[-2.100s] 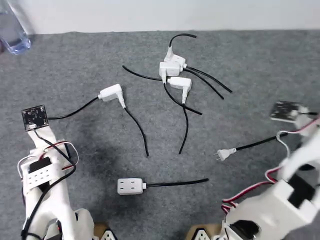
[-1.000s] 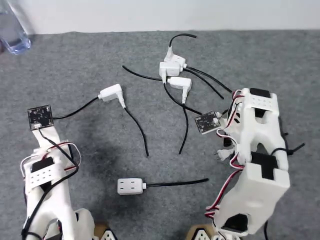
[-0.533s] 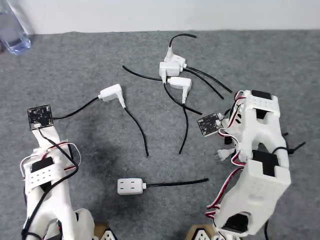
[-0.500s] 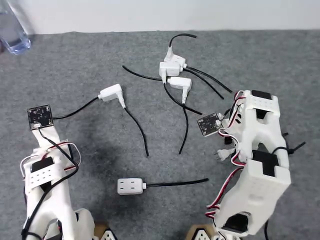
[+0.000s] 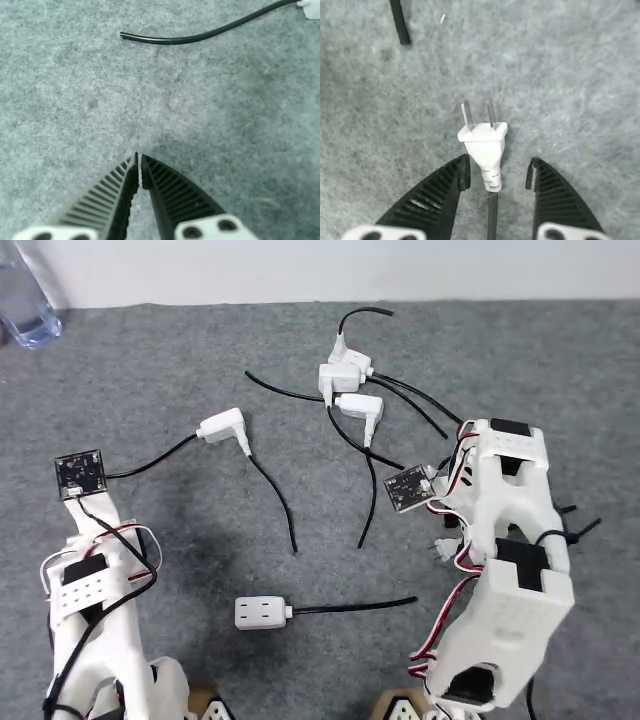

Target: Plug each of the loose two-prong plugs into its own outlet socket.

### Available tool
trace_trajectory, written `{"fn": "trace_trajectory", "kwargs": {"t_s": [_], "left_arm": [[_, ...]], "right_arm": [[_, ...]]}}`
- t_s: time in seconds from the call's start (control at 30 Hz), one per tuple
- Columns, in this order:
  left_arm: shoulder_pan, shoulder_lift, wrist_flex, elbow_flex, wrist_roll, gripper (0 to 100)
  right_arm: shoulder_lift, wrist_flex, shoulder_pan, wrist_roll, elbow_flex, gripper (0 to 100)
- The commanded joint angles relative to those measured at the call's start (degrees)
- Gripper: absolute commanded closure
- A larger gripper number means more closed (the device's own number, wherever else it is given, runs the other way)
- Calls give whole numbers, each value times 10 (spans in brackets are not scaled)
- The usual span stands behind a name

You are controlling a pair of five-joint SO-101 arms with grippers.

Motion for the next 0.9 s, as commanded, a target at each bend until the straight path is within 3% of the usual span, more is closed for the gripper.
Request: {"fn": "trace_trajectory", "kwargs": {"t_s": [0.0, 0.1, 0.33, 0.73, 0.87], "left_arm": [[4, -13, -12, -1, -2, 987], [4, -13, -11, -1, -2, 987], [4, -13, -11, -1, -4, 987], [4, -14, -11, -1, -4, 987], [4, -14, -11, -1, -4, 987]], "right_arm": [[1, 4, -32, -6, 0, 794], [3, 13, -37, 0, 0, 794], [0, 55, -22, 102, 0, 794], [2, 58, -7, 105, 0, 797], [3, 54, -7, 104, 0, 937]]}}
